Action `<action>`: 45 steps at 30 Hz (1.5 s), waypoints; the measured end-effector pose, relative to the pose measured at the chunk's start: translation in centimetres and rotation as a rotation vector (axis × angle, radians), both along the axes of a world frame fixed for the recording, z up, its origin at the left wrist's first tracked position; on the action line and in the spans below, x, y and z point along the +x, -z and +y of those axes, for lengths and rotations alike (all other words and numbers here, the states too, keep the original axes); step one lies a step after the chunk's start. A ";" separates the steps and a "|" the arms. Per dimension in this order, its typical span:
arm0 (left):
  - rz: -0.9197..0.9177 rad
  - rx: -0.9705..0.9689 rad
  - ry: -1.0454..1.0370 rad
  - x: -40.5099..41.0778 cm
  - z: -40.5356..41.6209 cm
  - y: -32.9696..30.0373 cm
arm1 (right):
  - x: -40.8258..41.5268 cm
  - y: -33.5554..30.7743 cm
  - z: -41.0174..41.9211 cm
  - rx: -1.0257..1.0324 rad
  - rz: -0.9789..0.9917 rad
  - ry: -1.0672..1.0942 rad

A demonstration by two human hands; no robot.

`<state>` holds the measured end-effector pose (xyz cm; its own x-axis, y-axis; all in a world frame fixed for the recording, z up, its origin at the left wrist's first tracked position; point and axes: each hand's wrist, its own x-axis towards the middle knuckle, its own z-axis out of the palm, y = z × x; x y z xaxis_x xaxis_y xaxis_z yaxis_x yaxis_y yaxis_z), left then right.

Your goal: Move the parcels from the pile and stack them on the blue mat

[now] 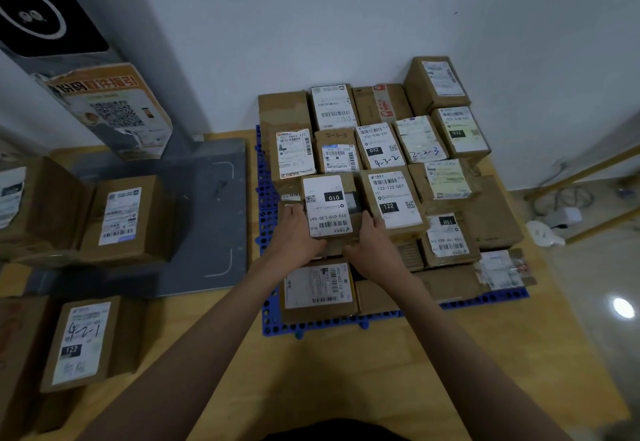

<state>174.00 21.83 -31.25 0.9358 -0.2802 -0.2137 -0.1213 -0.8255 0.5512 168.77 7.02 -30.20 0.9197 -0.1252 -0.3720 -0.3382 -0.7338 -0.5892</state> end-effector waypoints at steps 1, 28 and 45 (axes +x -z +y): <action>0.004 0.004 0.007 -0.1 0.0 0.0 | -0.2 0.0 0.1 -0.009 -0.015 0.008; 0.234 0.249 -0.460 -16.6 29.3 -0.6 | -6.8 -0.9 19.8 -0.084 0.149 -0.650; 0.356 0.188 -0.448 -15.9 42.2 4.8 | -8.1 6.0 37.1 0.072 0.320 -0.576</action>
